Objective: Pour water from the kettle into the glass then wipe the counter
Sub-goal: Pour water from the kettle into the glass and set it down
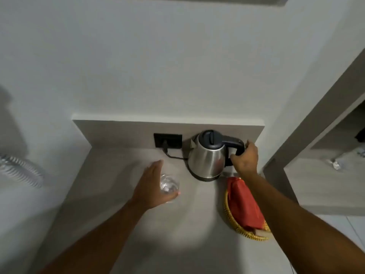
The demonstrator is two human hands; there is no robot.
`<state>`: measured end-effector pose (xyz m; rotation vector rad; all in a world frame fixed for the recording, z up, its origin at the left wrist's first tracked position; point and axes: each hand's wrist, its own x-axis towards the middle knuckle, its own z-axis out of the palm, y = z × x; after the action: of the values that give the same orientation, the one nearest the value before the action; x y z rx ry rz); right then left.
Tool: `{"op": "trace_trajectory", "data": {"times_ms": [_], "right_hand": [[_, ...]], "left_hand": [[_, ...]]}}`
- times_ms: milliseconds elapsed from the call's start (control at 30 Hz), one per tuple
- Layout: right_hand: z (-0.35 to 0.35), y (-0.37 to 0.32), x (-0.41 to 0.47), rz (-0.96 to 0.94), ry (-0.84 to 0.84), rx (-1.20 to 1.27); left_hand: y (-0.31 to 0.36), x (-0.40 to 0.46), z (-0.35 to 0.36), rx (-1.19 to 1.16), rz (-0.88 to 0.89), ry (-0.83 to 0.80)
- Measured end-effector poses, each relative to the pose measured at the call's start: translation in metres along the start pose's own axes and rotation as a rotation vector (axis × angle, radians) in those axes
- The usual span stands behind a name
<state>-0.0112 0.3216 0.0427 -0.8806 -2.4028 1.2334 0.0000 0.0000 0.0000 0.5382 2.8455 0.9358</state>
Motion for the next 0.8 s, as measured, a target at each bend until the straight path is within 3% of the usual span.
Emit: {"op": "trace_trajectory", "data": {"times_ms": [200,500,600,800], "right_hand": [[0.015,-0.005,0.021,0.173,0.027,0.212],[0.019,-0.013,0.030,0.116,-0.041,0.127],[0.013,-0.037,0.019,-0.049,-0.067,0.034],[0.000,-0.099,-0.013,-0.671,-0.119,-0.321]], "left_hand": [[-0.020,-0.016,0.036,-0.302,-0.181,0.034],[-0.031,-0.015,0.059,-0.432,-0.314,0.091],[-0.030,-0.016,0.062,-0.452,-0.326,0.126],[-0.024,-0.017,0.054,-0.438,-0.334,0.138]]}}
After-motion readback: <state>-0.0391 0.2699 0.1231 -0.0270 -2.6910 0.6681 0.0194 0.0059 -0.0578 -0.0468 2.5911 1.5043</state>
